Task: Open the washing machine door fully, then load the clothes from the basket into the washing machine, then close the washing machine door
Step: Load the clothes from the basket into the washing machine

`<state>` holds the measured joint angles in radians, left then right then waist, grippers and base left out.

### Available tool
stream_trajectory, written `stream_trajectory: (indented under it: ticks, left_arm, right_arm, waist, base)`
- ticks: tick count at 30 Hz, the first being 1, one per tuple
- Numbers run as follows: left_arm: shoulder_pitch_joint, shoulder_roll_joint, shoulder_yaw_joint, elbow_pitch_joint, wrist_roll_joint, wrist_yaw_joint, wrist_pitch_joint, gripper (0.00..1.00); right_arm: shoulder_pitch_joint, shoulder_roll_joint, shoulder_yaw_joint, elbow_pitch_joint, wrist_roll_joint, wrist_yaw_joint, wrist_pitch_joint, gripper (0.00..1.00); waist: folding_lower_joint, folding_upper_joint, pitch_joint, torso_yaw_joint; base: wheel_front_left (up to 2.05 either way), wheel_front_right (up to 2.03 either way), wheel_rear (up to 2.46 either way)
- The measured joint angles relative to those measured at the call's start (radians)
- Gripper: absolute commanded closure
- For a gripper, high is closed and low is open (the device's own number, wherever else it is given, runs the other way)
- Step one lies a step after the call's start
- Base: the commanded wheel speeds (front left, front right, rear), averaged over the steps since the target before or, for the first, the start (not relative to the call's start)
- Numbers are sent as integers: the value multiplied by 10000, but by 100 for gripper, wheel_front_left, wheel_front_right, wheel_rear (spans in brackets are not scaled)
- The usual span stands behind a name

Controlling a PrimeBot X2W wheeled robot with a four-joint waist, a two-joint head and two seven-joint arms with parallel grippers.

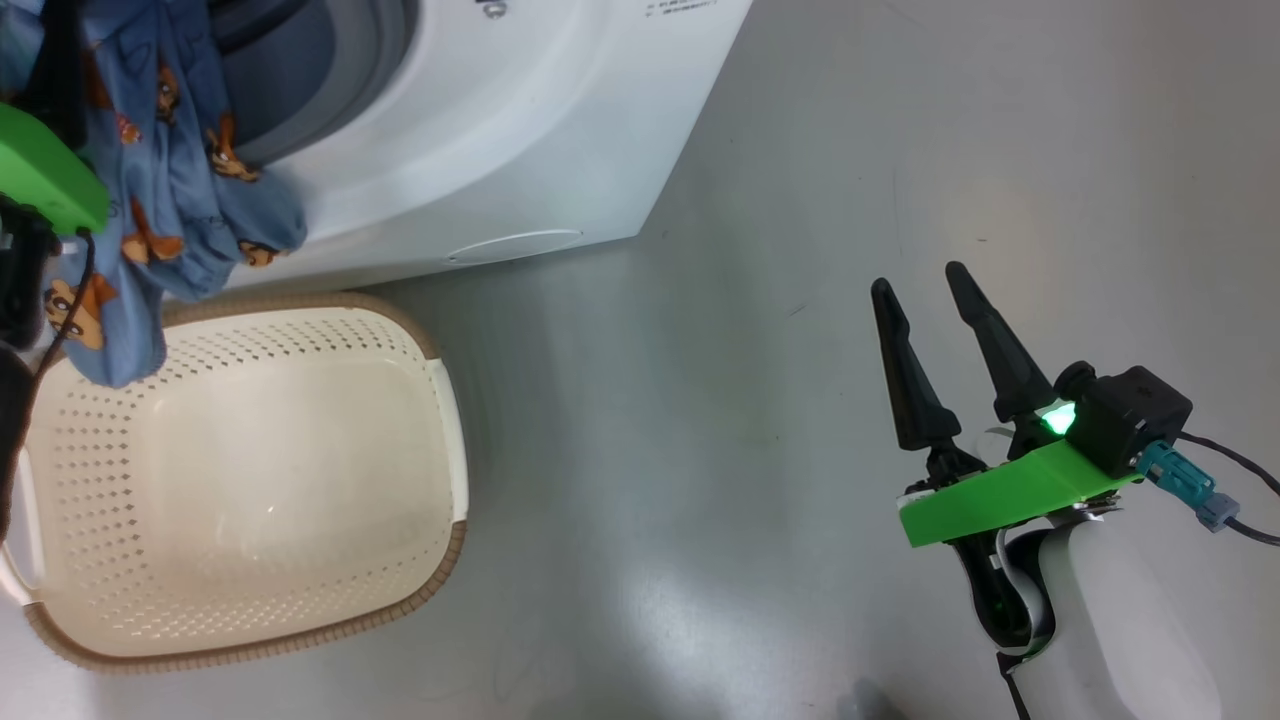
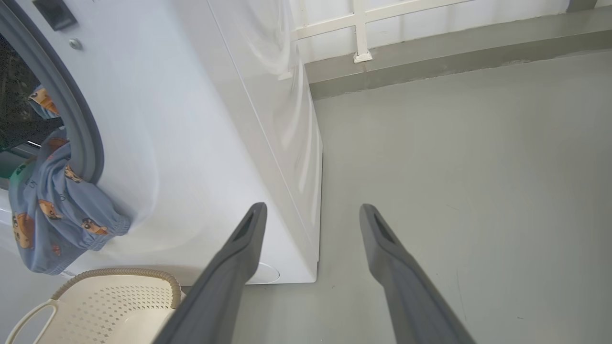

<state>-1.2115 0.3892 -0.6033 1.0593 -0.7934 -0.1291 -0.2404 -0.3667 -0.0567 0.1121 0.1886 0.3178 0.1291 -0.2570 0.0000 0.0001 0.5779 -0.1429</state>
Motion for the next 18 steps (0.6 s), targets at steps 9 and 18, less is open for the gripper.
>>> stream_trajectory:
  ticks: [9,18]
  left_arm:
    - [7,40,-389,44,-721,0,-79,0]
    - [1099,-33,1361,-1593,-196,0,-153,0]
  right_arm:
    - [0,0,-81,4,-12,0,0,0]
    - [2,0,-324,6,-176,0,0,0]
  waist:
    - [0,0,-68,125]
    - [0,0,-198,433]
  base:
    - [0,0,0]
    - [0,0,0]
